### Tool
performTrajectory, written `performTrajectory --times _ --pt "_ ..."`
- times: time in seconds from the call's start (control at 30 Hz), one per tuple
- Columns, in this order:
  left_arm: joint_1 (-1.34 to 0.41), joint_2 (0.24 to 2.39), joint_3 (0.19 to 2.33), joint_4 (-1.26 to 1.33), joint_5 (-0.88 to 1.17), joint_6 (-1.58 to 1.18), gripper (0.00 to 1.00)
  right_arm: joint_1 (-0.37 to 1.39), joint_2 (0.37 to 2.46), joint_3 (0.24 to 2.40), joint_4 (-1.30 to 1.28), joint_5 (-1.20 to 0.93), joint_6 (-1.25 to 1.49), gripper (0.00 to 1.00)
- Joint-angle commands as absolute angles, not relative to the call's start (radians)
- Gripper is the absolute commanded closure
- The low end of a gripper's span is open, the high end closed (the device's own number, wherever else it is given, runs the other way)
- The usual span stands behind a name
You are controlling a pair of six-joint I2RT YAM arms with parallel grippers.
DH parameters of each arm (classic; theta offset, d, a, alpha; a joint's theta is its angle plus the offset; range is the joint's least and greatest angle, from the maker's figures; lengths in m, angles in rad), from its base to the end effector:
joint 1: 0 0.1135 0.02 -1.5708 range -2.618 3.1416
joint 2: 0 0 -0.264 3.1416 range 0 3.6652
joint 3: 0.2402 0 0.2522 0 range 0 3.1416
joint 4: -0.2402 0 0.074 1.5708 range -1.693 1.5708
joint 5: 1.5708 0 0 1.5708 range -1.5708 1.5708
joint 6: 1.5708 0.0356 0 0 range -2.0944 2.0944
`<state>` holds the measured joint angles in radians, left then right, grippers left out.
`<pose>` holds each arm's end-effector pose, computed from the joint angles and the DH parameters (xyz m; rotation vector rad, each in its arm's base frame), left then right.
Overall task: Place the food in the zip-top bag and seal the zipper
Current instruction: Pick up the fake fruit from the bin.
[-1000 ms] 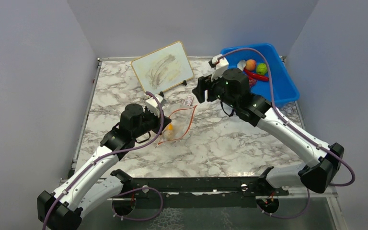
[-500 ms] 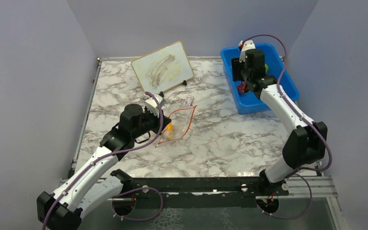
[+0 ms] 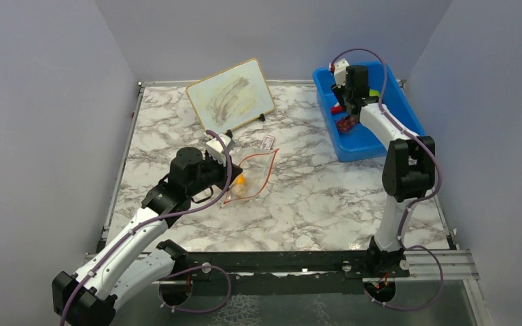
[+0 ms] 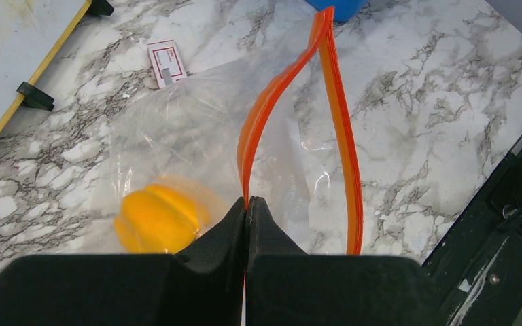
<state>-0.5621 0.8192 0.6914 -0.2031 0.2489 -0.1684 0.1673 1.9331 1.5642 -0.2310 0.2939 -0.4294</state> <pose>0.1586 -0.1103 0.2994 0.5525 1.8793 -0.7254 0.4483 0.0652 0.2670 -0.4764 2.1263 -0.4686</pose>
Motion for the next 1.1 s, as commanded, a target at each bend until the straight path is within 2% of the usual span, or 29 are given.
performTrajectory --times 0.0,0.27,0.5,0.73,0.83,0.9,1.07 --pt "-0.554 0.807 0.69 -0.178 0.218 -0.147 1.0 0.141 2.005 1.659 -0.25 0.19 -0.534 0.54" --pt "-0.553 0.818 0.682 -0.161 0.213 -0.137 1.0 0.103 2.128 1.816 -0.467 0.057 -0.507 0.55" --pt "-0.551 0.832 0.683 -0.162 0.207 -0.133 1.0 0.091 2.151 1.843 -0.653 0.0 -0.479 0.33" --pt "-0.552 0.835 0.683 -0.159 0.213 -0.137 1.0 0.079 2.184 1.857 -0.755 -0.003 -0.543 0.28" --pt "-0.549 0.838 0.685 -0.16 0.211 -0.135 1.0 0.08 2.21 1.869 -0.755 0.004 -0.565 0.26" --pt "-0.549 0.836 0.686 -0.16 0.209 -0.135 1.0 0.079 2.23 1.88 -0.751 0.014 -0.577 0.2" --pt "-0.548 0.83 0.683 -0.16 0.201 -0.135 1.0 0.075 2.267 1.884 -0.717 0.033 -0.604 0.18"
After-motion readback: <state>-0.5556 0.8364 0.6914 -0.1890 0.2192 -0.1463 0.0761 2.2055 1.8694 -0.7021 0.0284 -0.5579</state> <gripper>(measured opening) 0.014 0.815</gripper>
